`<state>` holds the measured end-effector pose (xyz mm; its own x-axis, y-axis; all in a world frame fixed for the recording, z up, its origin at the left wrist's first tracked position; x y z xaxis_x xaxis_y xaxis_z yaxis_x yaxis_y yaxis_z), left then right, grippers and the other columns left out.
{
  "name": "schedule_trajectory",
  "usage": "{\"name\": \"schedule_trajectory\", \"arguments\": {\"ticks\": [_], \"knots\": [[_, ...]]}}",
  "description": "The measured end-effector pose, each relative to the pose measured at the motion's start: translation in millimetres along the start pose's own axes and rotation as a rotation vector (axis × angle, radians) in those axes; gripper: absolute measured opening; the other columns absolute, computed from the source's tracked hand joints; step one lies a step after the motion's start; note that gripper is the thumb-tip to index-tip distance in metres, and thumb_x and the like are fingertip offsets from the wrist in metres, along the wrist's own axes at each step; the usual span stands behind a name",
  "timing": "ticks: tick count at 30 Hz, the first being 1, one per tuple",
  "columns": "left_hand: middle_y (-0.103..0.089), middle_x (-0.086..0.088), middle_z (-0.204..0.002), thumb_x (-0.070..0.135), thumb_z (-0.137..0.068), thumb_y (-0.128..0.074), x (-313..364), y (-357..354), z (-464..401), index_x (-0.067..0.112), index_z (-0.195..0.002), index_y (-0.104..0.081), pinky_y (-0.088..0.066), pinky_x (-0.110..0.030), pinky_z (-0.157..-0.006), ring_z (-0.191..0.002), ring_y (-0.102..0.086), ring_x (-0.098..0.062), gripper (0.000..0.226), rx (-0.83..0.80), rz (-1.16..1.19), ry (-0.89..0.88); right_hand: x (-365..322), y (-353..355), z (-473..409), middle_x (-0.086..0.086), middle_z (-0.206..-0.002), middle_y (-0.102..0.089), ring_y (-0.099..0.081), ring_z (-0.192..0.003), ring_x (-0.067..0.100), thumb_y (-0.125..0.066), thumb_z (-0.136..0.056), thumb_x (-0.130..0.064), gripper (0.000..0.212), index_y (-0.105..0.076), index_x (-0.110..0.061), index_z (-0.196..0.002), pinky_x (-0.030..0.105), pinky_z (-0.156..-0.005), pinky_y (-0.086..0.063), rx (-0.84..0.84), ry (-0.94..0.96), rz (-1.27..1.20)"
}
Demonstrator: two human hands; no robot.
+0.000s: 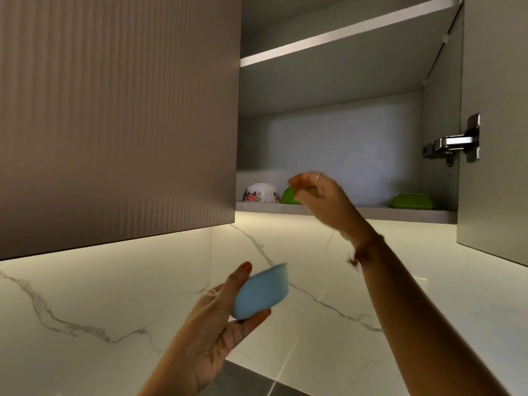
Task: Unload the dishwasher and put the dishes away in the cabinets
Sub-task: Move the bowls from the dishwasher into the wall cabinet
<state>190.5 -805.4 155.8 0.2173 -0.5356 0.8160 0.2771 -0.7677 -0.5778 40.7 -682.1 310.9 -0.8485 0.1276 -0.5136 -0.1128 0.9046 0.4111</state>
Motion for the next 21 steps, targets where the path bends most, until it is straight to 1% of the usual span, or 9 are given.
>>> {"name": "schedule_trajectory", "arguments": {"ticks": [2, 3, 5, 8, 10, 12, 14, 17, 21], "knots": [[-0.056, -0.03, -0.117, 0.033, -0.063, -0.073, 7, -4, 0, -0.004, -0.111, -0.055, -0.059, -0.039, -0.052, -0.098, -0.065, -0.042, 0.063, -0.01, 0.031, -0.023, -15, -13, 48, -0.024, -0.108, -0.056, -0.053, -0.099, -0.014, -0.057, -0.091, -0.01, 0.029, -0.057, -0.03, -0.113, 0.001, -0.082, -0.04, -0.332, 0.078, 0.067], [-0.056, -0.029, -0.117, 0.034, -0.064, -0.072, 11, -8, 0, -0.003, -0.109, -0.056, -0.059, -0.039, -0.051, -0.097, -0.066, -0.042, 0.061, -0.026, 0.037, -0.038, -15, -21, 69, -0.03, -0.111, -0.051, -0.048, -0.101, -0.019, -0.06, -0.09, -0.013, 0.036, -0.052, -0.034, -0.118, -0.002, -0.083, -0.036, -0.464, 0.104, 0.147], [-0.059, -0.029, -0.114, 0.038, -0.065, -0.07, 15, -17, -1, -0.002, -0.106, -0.058, -0.06, -0.039, -0.055, -0.097, -0.066, -0.041, 0.059, -0.074, -0.003, -0.056, -13, -27, 91, -0.031, -0.121, -0.046, -0.043, -0.111, -0.015, -0.067, -0.086, -0.022, 0.052, -0.042, -0.038, -0.128, -0.001, -0.089, -0.031, -0.549, 0.143, 0.234], [-0.066, -0.028, -0.107, 0.046, -0.069, -0.065, 17, -34, -3, 0.002, -0.11, -0.058, -0.06, -0.036, -0.057, -0.09, -0.069, -0.037, 0.061, -0.177, -0.032, -0.068, -15, -17, 90, -0.036, -0.116, -0.044, -0.043, -0.11, -0.018, -0.073, -0.08, -0.027, 0.059, -0.037, -0.045, -0.123, 0.0, -0.089, -0.037, -0.474, 0.138, 0.109], [-0.066, -0.026, -0.109, 0.049, -0.069, -0.061, 19, -50, -3, 0.007, -0.114, -0.057, -0.06, -0.032, -0.054, -0.082, -0.071, -0.031, 0.061, -0.245, -0.022, -0.062, -15, -1, 83, -0.024, -0.12, -0.048, -0.048, -0.113, -0.005, -0.073, -0.081, -0.024, 0.062, -0.036, -0.041, -0.128, 0.016, -0.093, -0.048, -0.41, 0.065, -0.009], [-0.066, -0.02, -0.111, 0.046, -0.071, -0.062, 24, -58, -9, 0.012, -0.113, -0.057, -0.06, -0.028, -0.06, -0.084, -0.07, -0.024, 0.055, -0.236, -0.105, -0.128, -15, 8, 73, -0.008, -0.126, -0.05, -0.055, -0.111, 0.012, -0.069, -0.083, -0.025, 0.064, -0.03, -0.034, -0.133, 0.027, -0.08, -0.057, -0.339, -0.013, -0.151], [-0.066, -0.014, -0.112, 0.035, -0.077, -0.067, 26, -69, -18, 0.012, -0.115, -0.06, -0.06, -0.024, -0.068, -0.088, -0.069, -0.02, 0.045, -0.213, -0.201, -0.221, -12, 19, 66, -0.002, -0.122, -0.051, -0.06, -0.102, 0.015, -0.065, -0.086, -0.029, 0.056, -0.028, -0.03, -0.128, 0.024, -0.065, -0.058, -0.194, -0.1, -0.256], [-0.062, -0.01, -0.117, 0.019, -0.082, -0.071, 26, -86, -35, 0.018, -0.133, -0.048, -0.059, -0.026, -0.073, -0.09, -0.068, -0.021, 0.056, -0.165, -0.234, -0.322, -4, 37, 56, -0.003, -0.108, -0.052, -0.061, -0.089, 0.012, -0.065, -0.086, -0.035, 0.044, -0.037, -0.02, -0.117, 0.022, -0.057, -0.058, 0.064, -0.221, -0.282], [-0.056, -0.004, -0.117, 0.033, -0.082, -0.069, 31, -109, -57, 0.029, -0.138, -0.04, -0.056, -0.026, -0.075, -0.1, -0.063, -0.025, 0.063, -0.067, -0.344, -0.475, 9, 56, 39, 0.007, -0.122, -0.049, -0.058, -0.099, 0.02, -0.067, -0.084, -0.038, 0.044, -0.053, -0.01, -0.115, 0.024, -0.062, -0.059, 0.301, -0.196, -0.102]]}}
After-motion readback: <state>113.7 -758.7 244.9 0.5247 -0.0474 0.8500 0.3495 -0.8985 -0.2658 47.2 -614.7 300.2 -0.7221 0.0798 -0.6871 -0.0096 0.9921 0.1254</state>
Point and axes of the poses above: each hand's wrist, its own z-axis away from the middle knuckle, its own y-axis out of the back of the hand, x = y × z, the point moved 5 cm from there along -z, towards the middle knuckle
